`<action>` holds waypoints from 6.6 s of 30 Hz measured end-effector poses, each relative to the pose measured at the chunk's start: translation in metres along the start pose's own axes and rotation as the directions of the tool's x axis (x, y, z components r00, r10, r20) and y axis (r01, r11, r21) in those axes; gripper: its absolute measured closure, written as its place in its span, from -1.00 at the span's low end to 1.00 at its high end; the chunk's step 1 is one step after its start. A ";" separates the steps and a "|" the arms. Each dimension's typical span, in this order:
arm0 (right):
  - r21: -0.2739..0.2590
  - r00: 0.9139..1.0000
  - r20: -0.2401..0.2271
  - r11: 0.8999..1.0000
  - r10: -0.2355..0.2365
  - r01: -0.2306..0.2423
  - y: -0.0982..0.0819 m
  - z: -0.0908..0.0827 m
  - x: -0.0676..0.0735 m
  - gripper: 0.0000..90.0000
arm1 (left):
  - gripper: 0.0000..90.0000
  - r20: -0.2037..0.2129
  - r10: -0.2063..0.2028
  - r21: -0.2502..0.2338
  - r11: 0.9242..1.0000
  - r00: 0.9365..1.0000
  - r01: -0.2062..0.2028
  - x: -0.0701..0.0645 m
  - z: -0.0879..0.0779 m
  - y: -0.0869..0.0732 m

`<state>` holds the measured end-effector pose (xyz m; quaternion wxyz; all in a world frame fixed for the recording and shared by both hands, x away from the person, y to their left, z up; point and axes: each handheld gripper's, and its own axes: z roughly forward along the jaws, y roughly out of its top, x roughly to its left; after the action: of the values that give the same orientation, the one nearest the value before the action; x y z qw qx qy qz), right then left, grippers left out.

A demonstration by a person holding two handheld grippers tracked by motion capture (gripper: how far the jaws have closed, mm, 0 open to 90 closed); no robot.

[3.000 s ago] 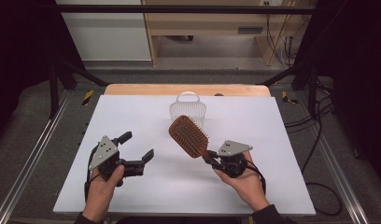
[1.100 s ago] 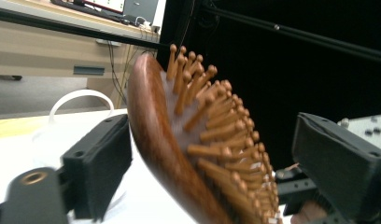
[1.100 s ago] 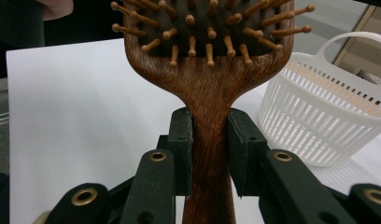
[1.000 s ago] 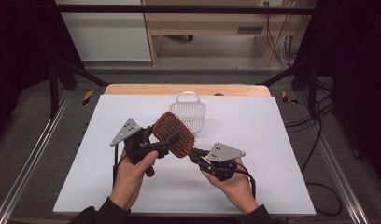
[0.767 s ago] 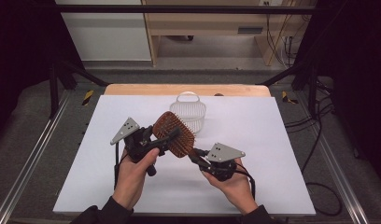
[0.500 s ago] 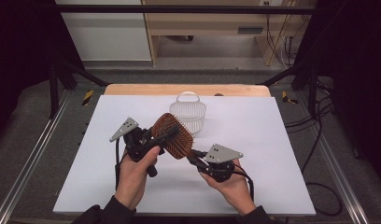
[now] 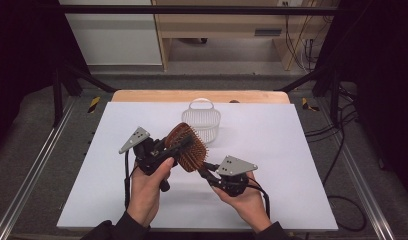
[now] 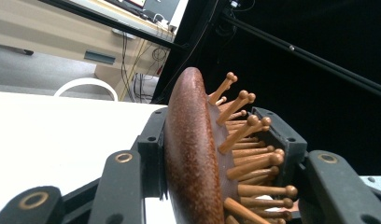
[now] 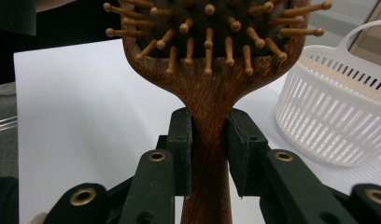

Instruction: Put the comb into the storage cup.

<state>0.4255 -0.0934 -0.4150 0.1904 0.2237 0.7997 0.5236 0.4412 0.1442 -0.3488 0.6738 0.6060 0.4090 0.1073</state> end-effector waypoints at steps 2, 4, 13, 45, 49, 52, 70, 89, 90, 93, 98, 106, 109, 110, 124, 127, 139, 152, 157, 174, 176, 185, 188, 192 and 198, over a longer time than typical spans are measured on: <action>-0.001 1.000 -0.002 1.000 0.002 -0.002 0.000 0.000 0.000 0.61 | 0.14 0.000 0.004 -0.001 1.000 1.000 -0.004 -0.001 0.000 0.000; -0.004 1.000 -0.004 1.000 0.007 -0.007 0.000 0.000 0.000 0.61 | 0.13 -0.004 0.004 0.000 1.000 1.000 -0.004 -0.002 0.001 0.001; -0.014 0.999 -0.020 0.999 0.035 -0.035 -0.002 0.000 -0.003 0.57 | 0.15 0.000 0.027 0.010 1.000 1.000 -0.027 -0.006 0.004 0.002; -0.055 0.975 0.165 0.988 0.150 -0.143 -0.040 -0.058 -0.046 -0.84 | 0.15 -0.065 0.183 0.006 0.983 0.981 -0.183 -0.009 0.002 0.048; -0.058 0.962 0.209 0.984 0.177 -0.169 -0.050 -0.073 -0.054 -0.90 | 0.15 -0.064 0.198 0.002 0.980 0.978 -0.199 -0.012 0.006 0.059; -0.065 0.951 0.236 0.980 0.200 -0.189 -0.057 -0.084 -0.058 -0.91 | 0.15 -0.067 0.224 0.009 0.974 0.972 -0.224 -0.015 0.009 0.068; -0.109 0.925 0.280 0.966 0.256 -0.235 -0.071 -0.097 -0.069 -0.90 | 0.15 -0.082 0.264 -0.010 0.964 0.961 -0.266 -0.018 0.046 0.107; -0.119 0.920 0.282 0.961 0.272 -0.248 -0.074 -0.094 -0.071 -0.91 | 0.14 -0.132 0.259 -0.048 0.962 0.957 -0.268 0.011 0.083 0.124; -0.118 0.920 0.281 0.961 0.273 -0.249 -0.074 -0.094 -0.071 -0.91 | 0.14 -0.137 0.268 -0.049 0.960 0.954 -0.277 0.012 0.084 0.125; -0.119 0.920 0.280 0.961 0.274 -0.250 -0.074 -0.094 -0.071 -0.91 | 0.14 -0.143 0.279 -0.053 0.956 0.950 -0.289 0.015 0.087 0.126; -0.119 0.920 0.279 0.960 0.276 -0.253 -0.075 -0.094 -0.071 -0.91 | 0.14 -0.157 0.292 -0.049 0.952 0.944 -0.303 0.021 0.091 0.126; -0.117 0.921 0.277 0.961 0.276 -0.253 -0.075 -0.093 -0.071 -0.91 | 0.14 -0.165 0.284 -0.053 0.954 0.944 -0.297 0.029 0.098 0.127; -0.118 0.920 0.277 0.960 0.278 -0.255 -0.075 -0.093 -0.071 -0.91 | 0.14 -0.167 0.290 -0.055 0.951 0.942 -0.303 0.030 0.100 0.127; -0.118 0.920 0.277 0.960 0.278 -0.254 -0.075 -0.093 -0.072 -0.91 | 0.14 -0.168 0.289 -0.055 0.952 0.942 -0.302 0.030 0.100 0.127; -0.120 0.920 0.274 0.959 0.279 -0.255 -0.075 -0.093 -0.072 -0.92 | 0.14 -0.173 0.291 -0.052 0.951 0.941 -0.304 0.033 0.106 0.126; -0.118 0.921 0.273 0.959 0.280 -0.256 -0.075 -0.093 -0.072 -0.92 | 0.14 -0.174 0.291 -0.049 0.952 0.941 -0.303 0.034 0.107 0.125; -0.125 0.918 0.270 0.956 0.289 -0.265 -0.076 -0.092 -0.073 -0.92 | 0.14 -0.175 0.287 -0.045 0.953 0.942 -0.299 0.036 0.113 0.122; -0.124 0.917 0.271 0.956 0.292 -0.267 -0.076 -0.092 -0.073 -0.92 | 0.14 -0.173 0.289 -0.032 0.954 0.942 -0.299 0.039 0.122 0.114; -0.122 0.918 0.269 0.955 0.292 -0.269 -0.076 -0.092 -0.073 -0.92 | 0.14 -0.177 0.288 -0.028 0.954 0.941 -0.298 0.041 0.128 0.109; -0.120 0.919 0.263 0.955 0.294 -0.272 -0.077 -0.090 -0.073 -0.92 | 0.14 -0.168 0.288 -0.005 0.956 0.943 -0.293 0.047 0.146 0.092; -0.120 0.919 0.264 0.955 0.294 -0.271 -0.077 -0.090 -0.073 -0.92 | 0.14 -0.166 0.289 -0.001 0.956 0.943 -0.293 0.047 0.147 0.091; -0.120 0.918 0.265 0.955 0.294 -0.271 -0.077 -0.091 -0.074 -0.92 | 0.14 -0.158 0.293 0.008 0.955 0.943 -0.296 0.047 0.154 0.084; -0.118 0.918 0.263 0.955 0.296 -0.274 -0.078 -0.090 -0.074 -0.92 | 0.14 -0.155 0.292 0.011 0.956 0.944 -0.294 0.047 0.156 0.082; -0.119 0.918 0.264 0.955 0.295 -0.273 -0.077 -0.090 -0.074 -0.92 | 0.14 -0.157 0.295 0.017 0.955 0.943 -0.296 0.048 0.157 0.079; -0.118 0.918 0.265 0.955 0.295 -0.273 -0.078 -0.090 -0.074 -0.92 | 0.14 -0.159 0.298 0.022 0.954 0.941 -0.299 0.048 0.158 0.077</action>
<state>0.4259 -0.2298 -0.4471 0.2320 0.4011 0.7025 0.5401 0.6068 0.0785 -0.3103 0.6154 0.6493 0.3654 0.2572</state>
